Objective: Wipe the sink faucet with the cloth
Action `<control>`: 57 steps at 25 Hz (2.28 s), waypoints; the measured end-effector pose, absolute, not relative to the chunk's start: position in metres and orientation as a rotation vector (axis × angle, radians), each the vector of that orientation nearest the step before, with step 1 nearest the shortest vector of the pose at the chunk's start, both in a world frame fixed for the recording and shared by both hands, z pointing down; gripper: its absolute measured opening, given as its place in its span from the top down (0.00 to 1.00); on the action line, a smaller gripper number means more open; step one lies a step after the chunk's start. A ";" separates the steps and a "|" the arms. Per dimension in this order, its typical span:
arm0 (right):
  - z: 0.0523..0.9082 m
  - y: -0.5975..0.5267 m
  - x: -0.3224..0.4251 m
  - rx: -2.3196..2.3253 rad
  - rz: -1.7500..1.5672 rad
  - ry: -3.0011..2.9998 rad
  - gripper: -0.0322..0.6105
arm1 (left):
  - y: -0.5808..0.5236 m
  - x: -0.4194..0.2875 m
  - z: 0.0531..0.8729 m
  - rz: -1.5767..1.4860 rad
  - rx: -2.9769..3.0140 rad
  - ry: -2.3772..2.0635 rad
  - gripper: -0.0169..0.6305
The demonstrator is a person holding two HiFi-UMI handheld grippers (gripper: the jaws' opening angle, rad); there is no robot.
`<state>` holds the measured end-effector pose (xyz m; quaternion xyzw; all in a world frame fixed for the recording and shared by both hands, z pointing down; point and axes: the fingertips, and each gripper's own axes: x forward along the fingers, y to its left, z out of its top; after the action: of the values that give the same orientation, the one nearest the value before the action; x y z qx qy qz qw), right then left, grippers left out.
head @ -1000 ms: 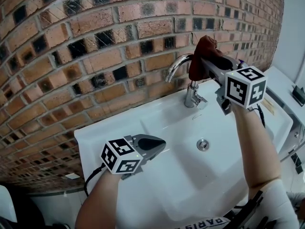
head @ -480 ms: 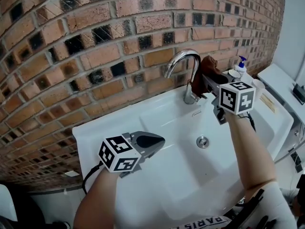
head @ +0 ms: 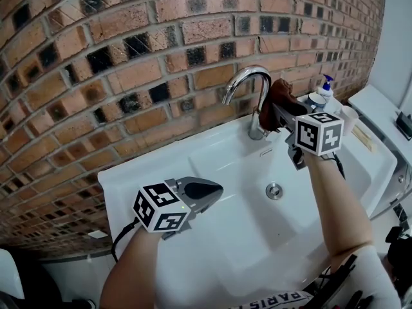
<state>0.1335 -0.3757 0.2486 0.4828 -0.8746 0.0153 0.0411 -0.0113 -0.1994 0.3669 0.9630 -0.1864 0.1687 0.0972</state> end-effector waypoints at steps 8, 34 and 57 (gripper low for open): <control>0.225 -0.351 0.123 1.446 -0.072 -2.738 0.80 | -0.200 -0.011 0.367 0.500 2.852 -0.552 0.96; 0.261 -0.364 0.087 1.295 -0.151 -2.595 0.80 | -0.200 -0.011 0.367 0.498 2.851 -0.555 0.96; 0.210 -0.326 0.030 1.180 -0.278 -2.731 0.80 | -0.200 -0.011 0.366 0.500 2.850 -0.552 0.96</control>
<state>0.0301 -0.3258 0.2102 0.3938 -0.9113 -0.0928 0.0766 -0.0113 -0.1996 0.3664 0.9629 -0.1865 0.1688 0.0977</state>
